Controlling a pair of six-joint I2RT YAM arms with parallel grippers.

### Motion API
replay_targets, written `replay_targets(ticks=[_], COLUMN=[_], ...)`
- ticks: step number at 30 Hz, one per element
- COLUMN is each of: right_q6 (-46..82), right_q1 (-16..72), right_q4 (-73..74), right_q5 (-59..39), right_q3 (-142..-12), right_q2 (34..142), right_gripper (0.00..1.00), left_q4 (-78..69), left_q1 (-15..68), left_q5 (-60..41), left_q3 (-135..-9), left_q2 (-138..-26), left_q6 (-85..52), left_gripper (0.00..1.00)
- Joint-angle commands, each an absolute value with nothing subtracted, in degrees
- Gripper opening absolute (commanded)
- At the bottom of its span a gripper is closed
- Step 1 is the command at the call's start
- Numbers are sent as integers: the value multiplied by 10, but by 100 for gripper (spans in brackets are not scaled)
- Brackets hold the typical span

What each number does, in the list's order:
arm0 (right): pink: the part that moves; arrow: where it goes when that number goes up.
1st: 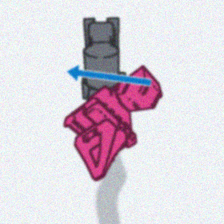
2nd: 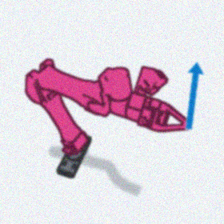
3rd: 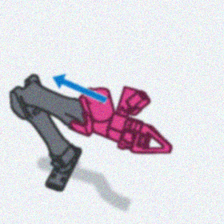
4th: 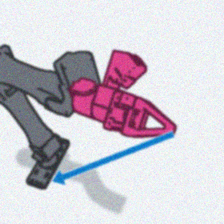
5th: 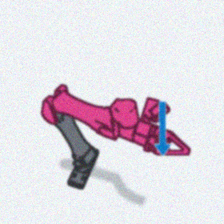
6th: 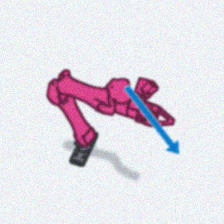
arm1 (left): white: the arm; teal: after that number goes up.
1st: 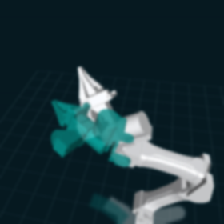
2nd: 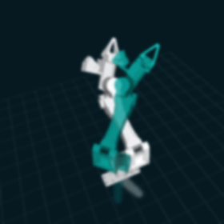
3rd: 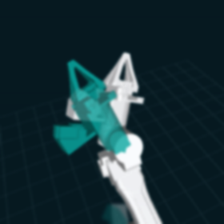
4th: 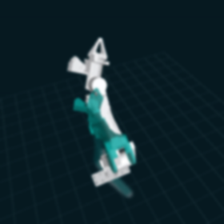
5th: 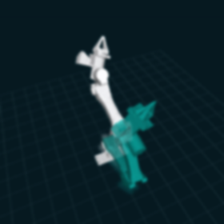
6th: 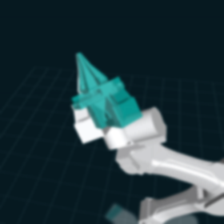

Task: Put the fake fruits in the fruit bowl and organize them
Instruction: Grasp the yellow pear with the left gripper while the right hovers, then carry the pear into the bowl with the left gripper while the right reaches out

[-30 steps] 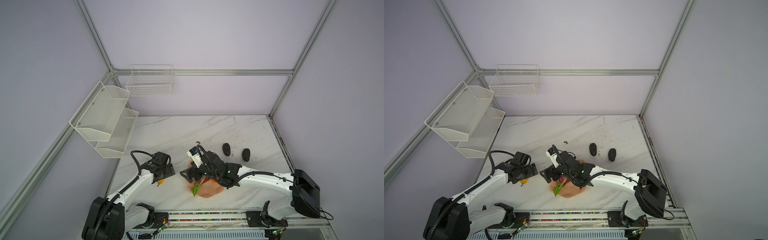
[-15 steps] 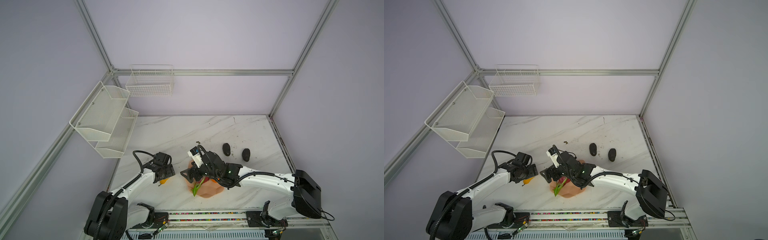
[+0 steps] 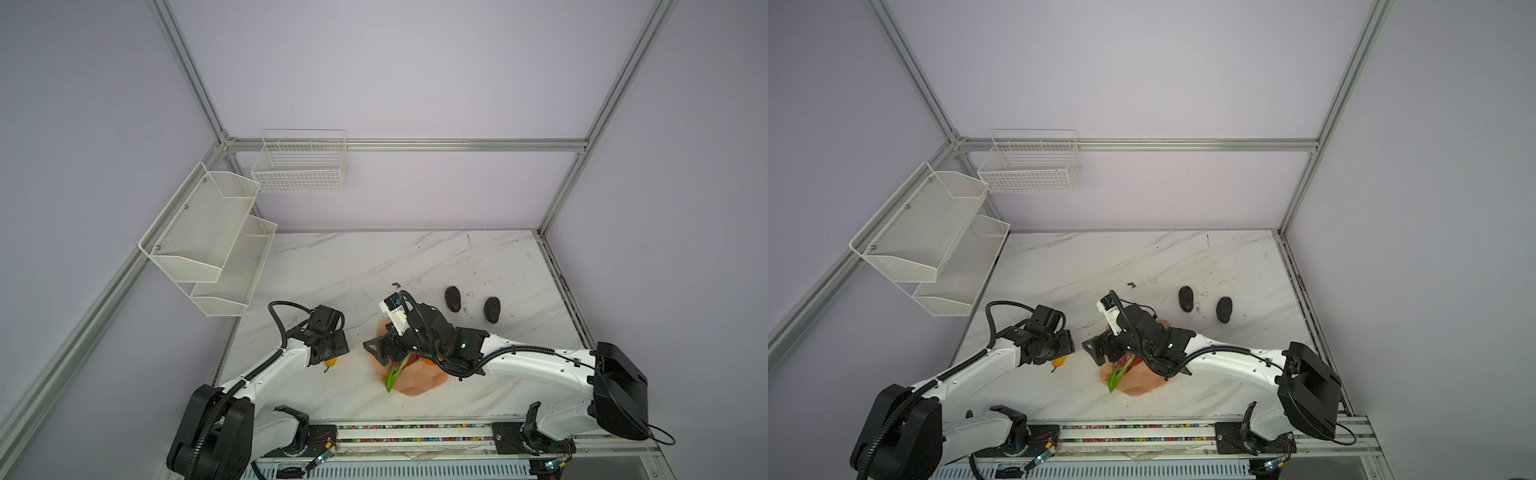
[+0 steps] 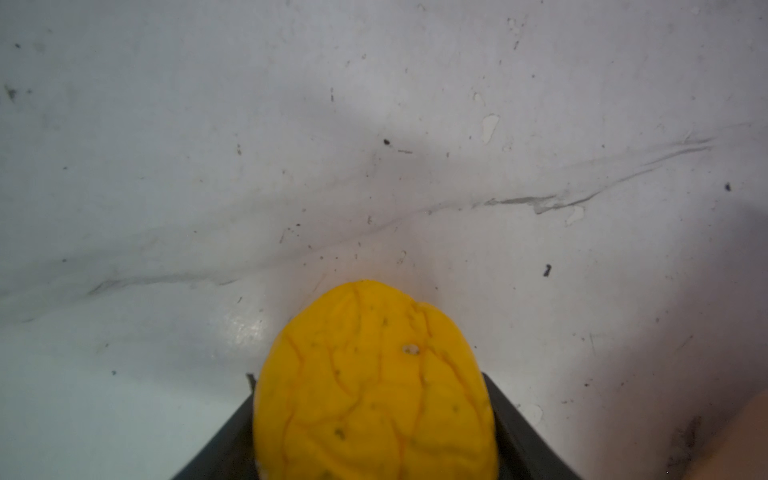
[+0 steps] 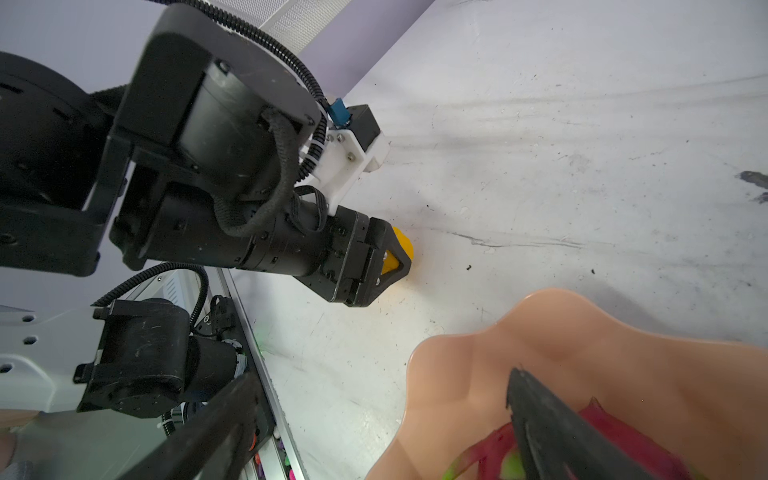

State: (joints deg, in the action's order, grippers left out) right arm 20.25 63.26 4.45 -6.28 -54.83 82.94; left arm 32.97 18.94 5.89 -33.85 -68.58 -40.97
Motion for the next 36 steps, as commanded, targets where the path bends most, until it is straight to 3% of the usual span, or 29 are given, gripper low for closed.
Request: replay_targets(ticks=[1, 12, 20, 36], right_q6=[231, 281, 294, 298], right_q1=[618, 485, 476, 472], right_q4=[45, 27, 7, -4], right_q5=[-45, -86, -73, -68], right_q3=[-536, -444, -412, -404], right_q2=[813, 708, 655, 624], right_gripper=[97, 97, 96, 97], left_q4=[317, 345, 357, 406], left_q1=[194, 283, 351, 461], left_q5=[48, 24, -22, 51], left_q3=[-332, -455, -529, -571], left_q2=[-685, -643, -677, -736], left_q6=[-392, -306, -268, -306], left_gripper=[55, 53, 53, 60])
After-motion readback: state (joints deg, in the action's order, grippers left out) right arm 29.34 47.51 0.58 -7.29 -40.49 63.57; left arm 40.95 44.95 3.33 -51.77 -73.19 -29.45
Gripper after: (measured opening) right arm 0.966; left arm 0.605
